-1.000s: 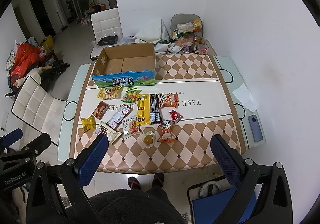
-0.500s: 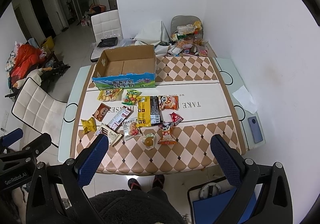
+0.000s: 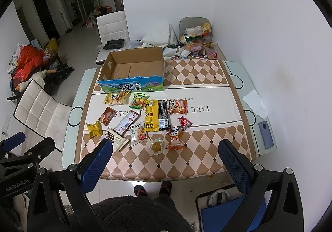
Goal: Organize snacks
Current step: 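Grasp the red-white spicy strip pack with the left tool while the right tool grasps the yellow-black biscuit bag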
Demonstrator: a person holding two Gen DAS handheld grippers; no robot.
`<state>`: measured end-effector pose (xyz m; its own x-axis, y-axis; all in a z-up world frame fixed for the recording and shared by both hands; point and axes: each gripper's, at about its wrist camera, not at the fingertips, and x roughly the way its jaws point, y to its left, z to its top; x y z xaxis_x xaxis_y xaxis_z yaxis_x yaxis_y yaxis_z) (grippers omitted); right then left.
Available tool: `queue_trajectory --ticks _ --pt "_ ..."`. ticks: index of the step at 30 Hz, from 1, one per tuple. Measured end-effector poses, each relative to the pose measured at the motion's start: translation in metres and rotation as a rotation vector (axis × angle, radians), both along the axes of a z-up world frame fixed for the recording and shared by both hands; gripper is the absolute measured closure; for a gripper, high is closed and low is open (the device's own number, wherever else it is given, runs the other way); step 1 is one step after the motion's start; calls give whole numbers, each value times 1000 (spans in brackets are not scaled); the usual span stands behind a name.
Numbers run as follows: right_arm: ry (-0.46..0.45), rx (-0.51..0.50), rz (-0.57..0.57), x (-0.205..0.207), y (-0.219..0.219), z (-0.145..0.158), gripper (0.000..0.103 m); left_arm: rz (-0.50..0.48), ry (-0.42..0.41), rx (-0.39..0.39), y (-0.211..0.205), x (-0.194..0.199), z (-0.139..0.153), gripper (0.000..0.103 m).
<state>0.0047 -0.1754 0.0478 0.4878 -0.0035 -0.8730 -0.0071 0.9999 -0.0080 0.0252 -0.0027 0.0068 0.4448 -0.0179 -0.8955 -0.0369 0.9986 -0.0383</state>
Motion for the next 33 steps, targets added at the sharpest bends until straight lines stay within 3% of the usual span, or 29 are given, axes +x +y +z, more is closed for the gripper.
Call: queue_trajectory --ticks 8,15,20,24,27,33 --pt "2 41 -65 21 -11 -26 0 -21 -12 58 10 41 -16 0" --pt "110 87 -124 85 -15 -105 0 -41 46 93 22 109 -78 0" --pt "285 97 -99 142 -11 -197 0 -72 120 98 27 141 -146 0" --pt "366 108 -82 177 -11 -262 0 -127 259 114 17 183 -224 1" --pt "421 124 -55 203 -7 -302 0 -185 363 117 6 204 -274 2" --pt "553 160 -24 243 -6 -369 0 -296 481 149 -16 239 -346 6"
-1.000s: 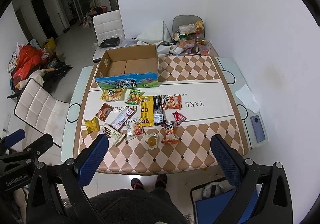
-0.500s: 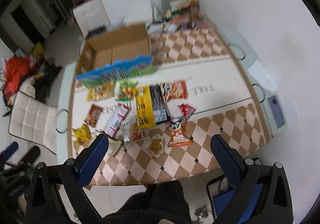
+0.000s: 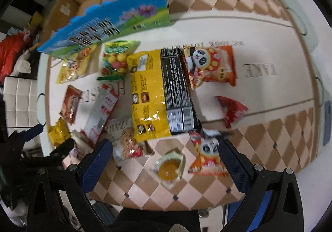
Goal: Organize snacks
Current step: 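Grasp the red-white spicy strip pack with the left tool while the right tool grasps the yellow-black biscuit bag, then carry both packs into the cardboard box and open both tools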
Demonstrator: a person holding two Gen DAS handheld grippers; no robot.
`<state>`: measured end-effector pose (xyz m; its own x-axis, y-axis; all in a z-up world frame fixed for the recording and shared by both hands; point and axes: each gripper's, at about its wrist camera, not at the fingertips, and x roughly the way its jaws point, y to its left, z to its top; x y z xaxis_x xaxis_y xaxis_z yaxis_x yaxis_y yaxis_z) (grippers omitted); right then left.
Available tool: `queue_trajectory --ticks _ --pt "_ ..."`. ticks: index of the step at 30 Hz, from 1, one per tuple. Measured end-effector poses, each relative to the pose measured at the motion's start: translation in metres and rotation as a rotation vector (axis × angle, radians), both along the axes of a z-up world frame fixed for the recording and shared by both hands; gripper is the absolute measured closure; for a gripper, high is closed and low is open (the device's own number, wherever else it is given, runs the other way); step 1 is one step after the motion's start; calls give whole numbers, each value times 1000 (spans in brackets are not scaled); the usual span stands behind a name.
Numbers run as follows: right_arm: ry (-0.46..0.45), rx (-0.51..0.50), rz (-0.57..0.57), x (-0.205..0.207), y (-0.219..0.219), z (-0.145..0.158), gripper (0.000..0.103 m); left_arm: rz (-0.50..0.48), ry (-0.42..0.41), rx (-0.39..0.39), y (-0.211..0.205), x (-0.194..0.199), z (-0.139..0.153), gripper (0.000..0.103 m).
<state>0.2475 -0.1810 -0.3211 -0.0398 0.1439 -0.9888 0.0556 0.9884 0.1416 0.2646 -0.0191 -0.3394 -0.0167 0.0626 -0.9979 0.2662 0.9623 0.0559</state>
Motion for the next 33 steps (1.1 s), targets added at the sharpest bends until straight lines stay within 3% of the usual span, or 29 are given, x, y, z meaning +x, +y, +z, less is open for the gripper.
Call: queue_trajectory --ticks 7,10,12,15,20,23,30,33 --pt "96 13 0 28 -9 -50 0 -65 140 -11 -14 14 -57 7" --pt "117 20 8 37 -9 -60 0 -38 152 -34 -11 15 -63 12" --pt "130 23 13 42 -8 -65 0 3 173 -60 -5 16 -64 27" --pt "147 30 14 49 -3 -73 0 68 155 -34 7 18 -61 37" --pt "152 30 -8 62 5 -82 0 252 155 -22 49 25 -54 37" --pt "156 14 -26 71 7 -87 0 351 179 -54 71 23 -54 37" --pt "220 -3 -41 79 15 -107 0 308 185 -47 88 7 -51 37" --pt "231 -31 -4 70 19 -106 7 302 196 -44 85 2 -51 37"
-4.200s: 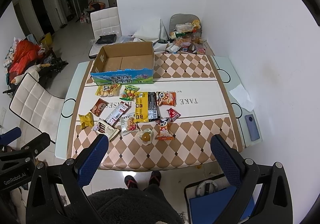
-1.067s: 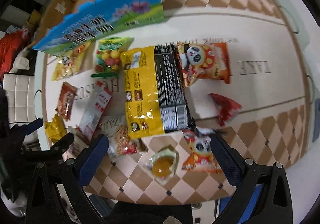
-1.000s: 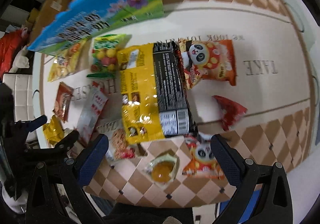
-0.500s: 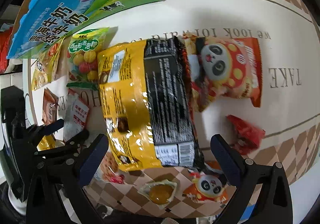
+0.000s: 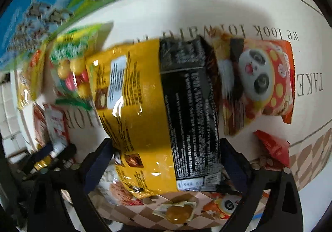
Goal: Organize snacks
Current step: 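Carry both packs into the cardboard box and open both tools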
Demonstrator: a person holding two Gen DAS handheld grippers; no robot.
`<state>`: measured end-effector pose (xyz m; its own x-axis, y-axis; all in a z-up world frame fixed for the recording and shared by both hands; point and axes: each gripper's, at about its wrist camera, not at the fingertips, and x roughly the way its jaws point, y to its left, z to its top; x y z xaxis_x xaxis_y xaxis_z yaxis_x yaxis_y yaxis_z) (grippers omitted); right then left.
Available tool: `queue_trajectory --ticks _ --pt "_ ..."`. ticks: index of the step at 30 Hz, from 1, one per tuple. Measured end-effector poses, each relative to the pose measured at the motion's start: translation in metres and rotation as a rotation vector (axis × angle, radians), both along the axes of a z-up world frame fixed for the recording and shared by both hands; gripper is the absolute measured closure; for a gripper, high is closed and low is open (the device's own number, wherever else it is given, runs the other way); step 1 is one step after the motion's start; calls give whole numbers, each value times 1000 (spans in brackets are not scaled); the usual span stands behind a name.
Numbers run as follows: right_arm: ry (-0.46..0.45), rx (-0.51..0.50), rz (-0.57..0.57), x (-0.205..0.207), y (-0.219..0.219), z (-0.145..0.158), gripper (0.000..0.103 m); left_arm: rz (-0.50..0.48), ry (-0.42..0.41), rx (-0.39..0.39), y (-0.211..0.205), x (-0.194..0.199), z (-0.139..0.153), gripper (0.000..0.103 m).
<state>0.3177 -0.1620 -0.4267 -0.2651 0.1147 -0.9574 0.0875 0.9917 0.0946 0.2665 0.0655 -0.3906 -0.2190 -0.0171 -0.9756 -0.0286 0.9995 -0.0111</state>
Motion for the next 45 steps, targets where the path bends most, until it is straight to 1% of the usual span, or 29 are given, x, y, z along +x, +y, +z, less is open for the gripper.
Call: queue_trajectory --ticks 4,7,8,9,10,11,12,15,17,19,20,23,26,29,32,35,37,38,39,40,43,44,45 --pt "34 2 26 -12 0 2 8 -4 -5 14 -27 -8 -3 37" --pt "42 10 -11 -11 -2 2 7 5 -5 18 -28 -13 0 37" --pt "47 8 -20 -11 0 0 6 7 -6 19 -41 -5 -1 38" --pt "52 1 -20 -9 -2 -1 6 12 -10 15 -40 -7 1 43" --pt "55 -10 -9 -8 -2 -2 6 16 -10 6 -51 9 2 47" --pt "56 -21 6 -8 -1 -4 6 11 -14 16 -58 19 -13 51" --pt "55 -34 17 -7 7 -8 6 0 -21 29 -67 27 -6 53" --pt "25 -69 43 -8 17 -10 9 -22 -38 55 -77 28 -1 56" --pt "2 -73 44 -11 18 -5 15 -23 -45 64 -82 28 2 57" --pt "-7 -71 49 -15 18 1 15 -15 -52 73 -83 25 4 58" --pt "-6 -68 46 -31 22 9 15 -14 -55 77 -86 25 6 58" --pt "-6 -46 26 -45 18 18 15 -13 -71 89 -85 20 14 59" --pt "-28 -27 23 -58 14 32 15 -9 -86 85 -88 14 29 59" --pt "-43 1 19 -71 -1 61 15 1 -104 62 -88 7 49 59" --pt "-69 30 19 -79 -16 92 15 18 -135 17 -88 -2 76 59" --pt "-100 75 14 -87 -29 130 15 55 -180 -50 -82 -8 119 59" --pt "-120 104 18 -84 -40 158 15 78 -215 -88 -76 -6 147 59" --pt "-137 123 21 -84 -43 176 15 90 -240 -106 -73 -3 162 59" --pt "-153 139 26 -80 -49 192 15 98 -280 -123 -69 2 186 59" --pt "-170 150 33 -69 -56 203 15 100 -309 -130 -66 7 202 59" --pt "-244 188 51 -44 -57 255 15 101 -380 -143 -57 32 242 59" --pt "-269 201 57 -34 -58 272 15 108 -393 -148 -55 44 249 59" --pt "-284 206 58 -25 -52 279 15 117 -404 -146 -53 58 255 59"
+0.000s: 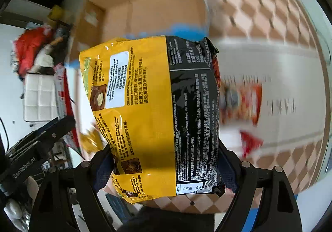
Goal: Organize snacks
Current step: 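Carry both packs into the cardboard box and open both tools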
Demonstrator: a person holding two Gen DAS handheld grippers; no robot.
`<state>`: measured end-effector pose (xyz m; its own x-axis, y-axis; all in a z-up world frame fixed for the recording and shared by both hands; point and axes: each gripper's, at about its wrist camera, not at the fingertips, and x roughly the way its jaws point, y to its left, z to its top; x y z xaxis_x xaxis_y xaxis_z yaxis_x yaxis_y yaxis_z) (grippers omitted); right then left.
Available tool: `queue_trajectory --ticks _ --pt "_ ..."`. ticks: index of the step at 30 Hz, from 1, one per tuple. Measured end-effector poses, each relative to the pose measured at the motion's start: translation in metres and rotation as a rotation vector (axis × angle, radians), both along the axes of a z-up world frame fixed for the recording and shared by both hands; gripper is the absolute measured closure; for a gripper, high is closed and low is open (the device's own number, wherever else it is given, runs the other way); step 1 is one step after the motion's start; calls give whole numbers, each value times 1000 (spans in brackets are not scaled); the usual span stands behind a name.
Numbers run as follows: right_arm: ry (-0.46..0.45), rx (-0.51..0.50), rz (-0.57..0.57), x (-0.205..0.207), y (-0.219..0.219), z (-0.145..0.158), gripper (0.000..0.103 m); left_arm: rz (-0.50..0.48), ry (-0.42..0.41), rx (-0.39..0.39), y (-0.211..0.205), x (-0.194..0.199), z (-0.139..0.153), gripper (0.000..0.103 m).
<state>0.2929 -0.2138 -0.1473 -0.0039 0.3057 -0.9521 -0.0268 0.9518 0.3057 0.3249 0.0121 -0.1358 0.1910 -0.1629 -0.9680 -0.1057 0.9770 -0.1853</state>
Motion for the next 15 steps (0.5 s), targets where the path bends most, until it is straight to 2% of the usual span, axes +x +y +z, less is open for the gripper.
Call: queue_trajectory --ticks 2,4,8,12,15 --pt "-47 3 3 29 6 22 15 16 -15 1 7 20 6 59" --pt "-82 -12 2 54 20 31 15 33 -18 -1 14 50 9 59" --pt "-72 -17 -7 107 30 28 15 48 13 -17 21 102 -10 59" --pt "-35 -49 -17 153 53 -12 15 39 66 -1 19 150 -49 59" --pt "11 -84 -23 196 75 -49 15 37 122 -20 18 183 -78 59"
